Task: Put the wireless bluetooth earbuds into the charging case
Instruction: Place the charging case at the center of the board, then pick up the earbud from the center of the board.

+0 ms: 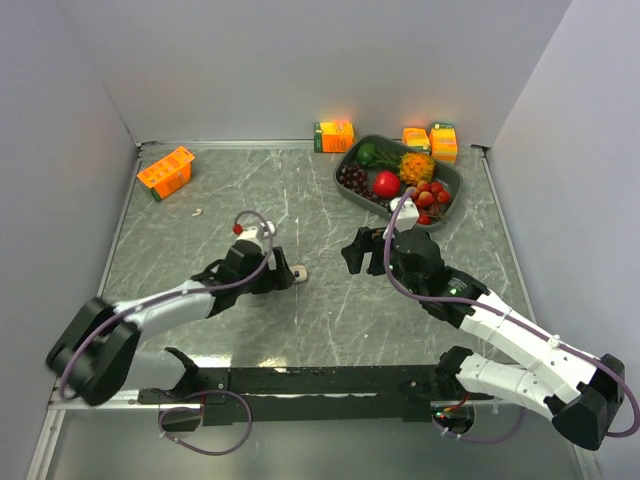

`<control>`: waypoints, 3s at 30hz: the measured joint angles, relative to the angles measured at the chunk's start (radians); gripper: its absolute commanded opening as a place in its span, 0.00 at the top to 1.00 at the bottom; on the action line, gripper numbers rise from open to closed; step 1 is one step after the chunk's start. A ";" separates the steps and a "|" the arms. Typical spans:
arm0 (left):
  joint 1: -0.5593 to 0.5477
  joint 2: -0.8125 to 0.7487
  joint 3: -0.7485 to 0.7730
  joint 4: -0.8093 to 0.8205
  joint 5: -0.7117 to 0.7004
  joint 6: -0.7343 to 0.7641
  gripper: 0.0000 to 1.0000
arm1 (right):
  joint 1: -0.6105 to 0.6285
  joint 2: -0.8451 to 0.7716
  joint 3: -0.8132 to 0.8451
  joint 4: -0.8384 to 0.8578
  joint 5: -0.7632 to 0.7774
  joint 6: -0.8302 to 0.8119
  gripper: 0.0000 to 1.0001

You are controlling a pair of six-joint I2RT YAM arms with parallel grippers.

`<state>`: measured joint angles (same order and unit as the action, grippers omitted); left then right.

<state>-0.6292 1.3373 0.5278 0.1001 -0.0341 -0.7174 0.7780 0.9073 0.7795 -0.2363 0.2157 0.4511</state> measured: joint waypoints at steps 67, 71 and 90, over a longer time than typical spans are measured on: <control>0.587 0.608 0.693 -0.244 -0.148 0.388 0.95 | -0.028 0.077 -0.002 0.027 -0.134 0.011 0.13; 0.583 0.558 0.636 -0.261 -0.145 0.349 0.99 | -0.028 0.076 -0.002 0.027 -0.148 0.028 0.14; 0.399 -0.225 0.063 -0.088 -0.117 -0.343 0.99 | -0.029 0.138 -0.018 -0.014 -0.183 0.050 0.15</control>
<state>-0.2306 1.1118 0.5903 0.0124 -0.1509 -1.0603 0.7490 1.0458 0.7612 -0.2508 0.0330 0.5007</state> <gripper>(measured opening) 0.243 0.856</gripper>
